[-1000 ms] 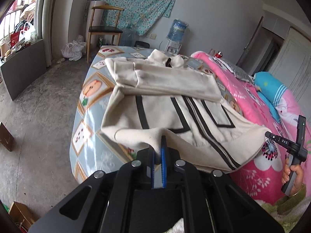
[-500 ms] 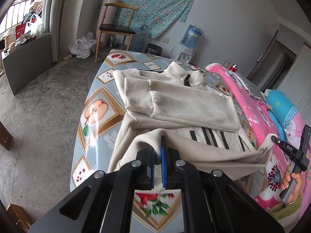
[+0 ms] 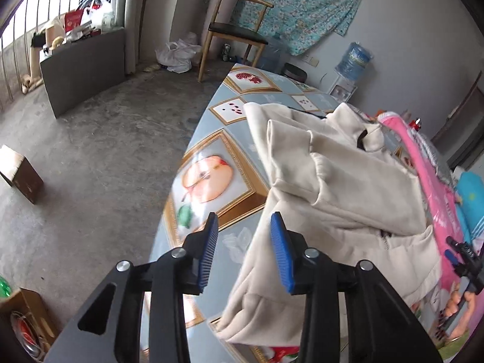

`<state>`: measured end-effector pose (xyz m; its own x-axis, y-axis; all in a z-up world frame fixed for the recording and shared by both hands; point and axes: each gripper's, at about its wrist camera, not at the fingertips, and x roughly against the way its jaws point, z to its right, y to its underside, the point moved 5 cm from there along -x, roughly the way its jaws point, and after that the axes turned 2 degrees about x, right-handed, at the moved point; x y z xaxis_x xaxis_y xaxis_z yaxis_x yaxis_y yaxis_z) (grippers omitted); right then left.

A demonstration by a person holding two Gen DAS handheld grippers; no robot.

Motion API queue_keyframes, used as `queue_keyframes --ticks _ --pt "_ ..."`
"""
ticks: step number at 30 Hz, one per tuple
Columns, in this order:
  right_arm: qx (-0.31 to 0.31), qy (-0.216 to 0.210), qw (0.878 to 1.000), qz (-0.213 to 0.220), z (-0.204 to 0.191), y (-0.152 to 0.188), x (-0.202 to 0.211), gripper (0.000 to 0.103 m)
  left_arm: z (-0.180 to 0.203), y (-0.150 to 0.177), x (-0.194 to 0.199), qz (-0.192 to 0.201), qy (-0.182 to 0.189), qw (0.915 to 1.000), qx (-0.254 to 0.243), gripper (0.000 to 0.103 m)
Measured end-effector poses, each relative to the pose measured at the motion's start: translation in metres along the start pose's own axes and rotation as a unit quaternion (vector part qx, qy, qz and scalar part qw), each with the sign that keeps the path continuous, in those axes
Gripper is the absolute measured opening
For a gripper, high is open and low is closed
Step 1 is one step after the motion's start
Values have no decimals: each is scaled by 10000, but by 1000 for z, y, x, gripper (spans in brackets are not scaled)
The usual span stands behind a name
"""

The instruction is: Fold large clothes

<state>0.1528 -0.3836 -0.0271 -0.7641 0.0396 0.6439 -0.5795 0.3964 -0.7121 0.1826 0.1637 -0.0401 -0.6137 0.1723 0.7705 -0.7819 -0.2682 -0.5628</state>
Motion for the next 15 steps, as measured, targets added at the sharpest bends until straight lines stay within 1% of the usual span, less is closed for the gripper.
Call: queue_keyframes --ticks 2,5,8,9,10,11,12,13,14,15 --pt "-4 41 9999 -143 9 9 6 72 -3 9 4 -135 31 9999 -96 38" --pt "4 -130 9990 -430 15 26 4 72 -4 26 2 -430 94 9987 -263 44" --pt "119 -258 9974 -656 11 43 -3 72 0 42 -7 -643 52 9972 -391 44" --pt "172 -248 9968 -747 9 47 -7 70 2 45 -10 -683 42 9968 -412 44" --pt "217 -248 9962 -803 6 50 -11 64 4 47 -12 -670 45 9968 -436 44" --pt "287 -164 9965 -770 4 50 -12 62 7 48 -13 -617 42 9969 -476 44" --pt "323 -105 9967 -741 3 50 -13 52 9 48 -15 -555 -12 9970 -537 44" --pt "275 -108 9967 -751 2 49 -14 42 12 49 -17 -512 -86 9968 -615 41" --pt "139 -126 9970 -752 4 48 -14 37 15 49 -17 -480 -113 9963 -702 28" --pt "21 -171 9970 -753 6 47 -14 23 19 50 -17 -464 -95 9957 -794 22"
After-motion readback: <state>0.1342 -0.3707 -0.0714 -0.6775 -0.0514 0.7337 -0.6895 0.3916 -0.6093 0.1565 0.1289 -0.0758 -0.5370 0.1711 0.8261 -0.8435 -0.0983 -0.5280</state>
